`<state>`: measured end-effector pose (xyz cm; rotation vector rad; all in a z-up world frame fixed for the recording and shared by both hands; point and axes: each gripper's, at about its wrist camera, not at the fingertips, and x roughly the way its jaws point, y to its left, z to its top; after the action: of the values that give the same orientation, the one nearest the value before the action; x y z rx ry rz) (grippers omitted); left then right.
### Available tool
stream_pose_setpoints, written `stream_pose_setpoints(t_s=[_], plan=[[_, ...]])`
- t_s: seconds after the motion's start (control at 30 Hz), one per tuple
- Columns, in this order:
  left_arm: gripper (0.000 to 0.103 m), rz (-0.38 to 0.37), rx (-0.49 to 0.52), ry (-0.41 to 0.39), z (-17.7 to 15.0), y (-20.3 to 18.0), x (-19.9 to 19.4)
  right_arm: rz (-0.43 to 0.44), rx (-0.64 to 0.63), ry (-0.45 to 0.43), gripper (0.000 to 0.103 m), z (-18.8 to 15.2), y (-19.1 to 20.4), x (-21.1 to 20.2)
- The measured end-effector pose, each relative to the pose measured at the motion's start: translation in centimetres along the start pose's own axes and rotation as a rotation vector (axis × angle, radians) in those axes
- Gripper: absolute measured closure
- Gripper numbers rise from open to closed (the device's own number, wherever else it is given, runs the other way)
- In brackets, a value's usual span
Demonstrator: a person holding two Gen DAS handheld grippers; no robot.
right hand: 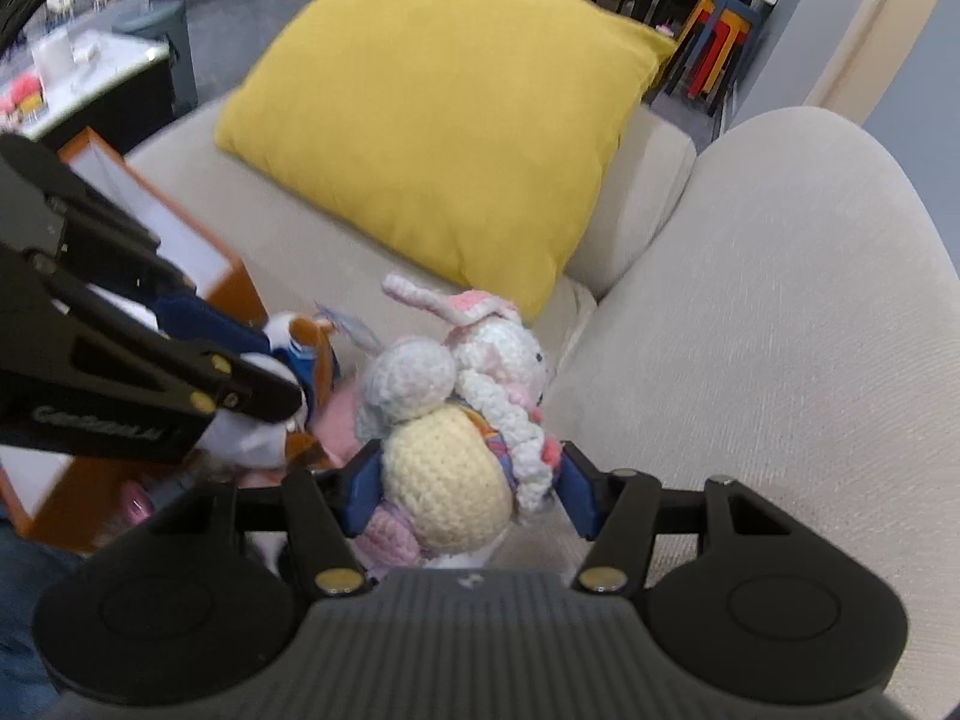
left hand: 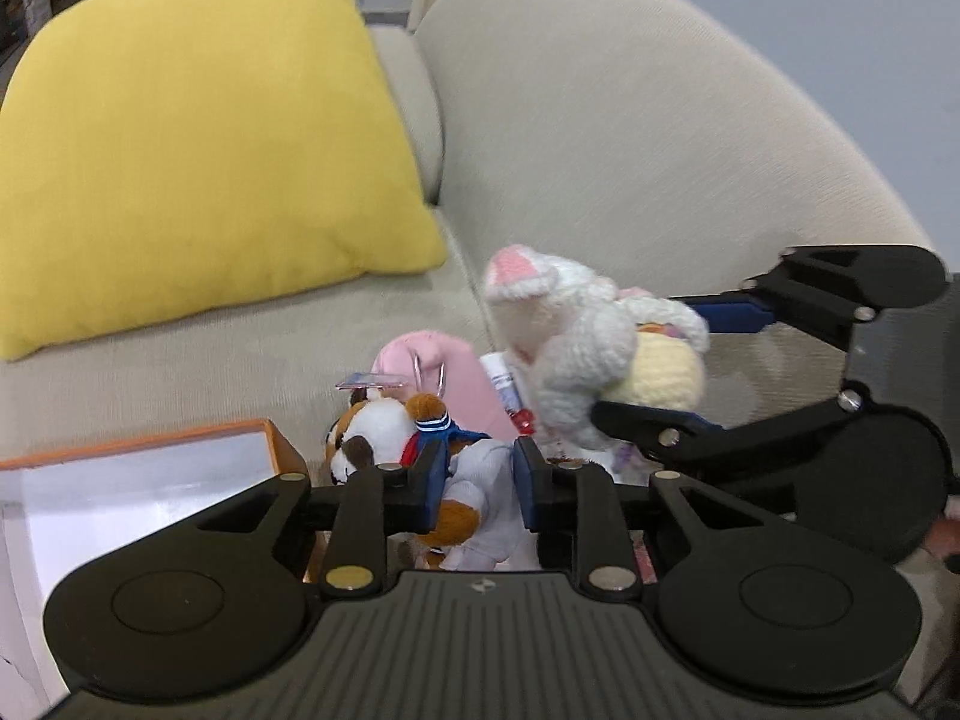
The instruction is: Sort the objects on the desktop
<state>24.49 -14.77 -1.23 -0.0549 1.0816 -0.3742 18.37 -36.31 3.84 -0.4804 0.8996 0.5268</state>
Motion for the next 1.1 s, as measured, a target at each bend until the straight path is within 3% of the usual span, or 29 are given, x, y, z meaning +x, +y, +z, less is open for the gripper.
stream_pose_setpoints(t_s=[0.27,0.3,0.37,0.5,0.6,0.73,0.83,0.93,1.1], plan=[[0.078,-0.034,0.031,-0.084,-0.8,1.7,-4.8,0.069,0.056,-0.058,0.042,0.9,0.7,-1.9],[0.096,-0.041,0.041,-0.093,-1.2,1.9,-5.6,0.081,0.060,-0.067,0.042,0.9,1.0,-2.0],[0.102,-0.037,0.067,-0.115,-1.8,2.6,-7.2,0.109,0.066,-0.089,0.042,1.2,1.7,-2.7],[0.103,-0.034,0.091,-0.155,-2.6,4.1,-9.7,0.140,0.038,-0.116,0.042,2.0,4.3,-3.8],[0.103,-0.038,0.089,-0.147,-3.2,5.1,-9.7,0.109,-0.003,-0.091,0.042,2.3,6.1,-3.3],[0.102,-0.108,0.089,-0.106,-3.8,5.2,-8.7,0.073,0.008,-0.037,0.042,1.8,6.1,-2.7],[0.098,-0.137,0.120,-0.055,-3.9,4.2,-7.1,0.035,0.005,-0.001,0.042,0.8,5.5,-2.8],[0.081,-0.147,0.153,0.004,-3.9,2.6,-4.9,0.026,0.005,0.028,0.042,-0.6,4.8,-3.0],[0.064,-0.077,0.195,0.097,-4.2,0.6,-1.7,0.047,0.050,0.051,0.042,-3.2,3.7,-2.3]])
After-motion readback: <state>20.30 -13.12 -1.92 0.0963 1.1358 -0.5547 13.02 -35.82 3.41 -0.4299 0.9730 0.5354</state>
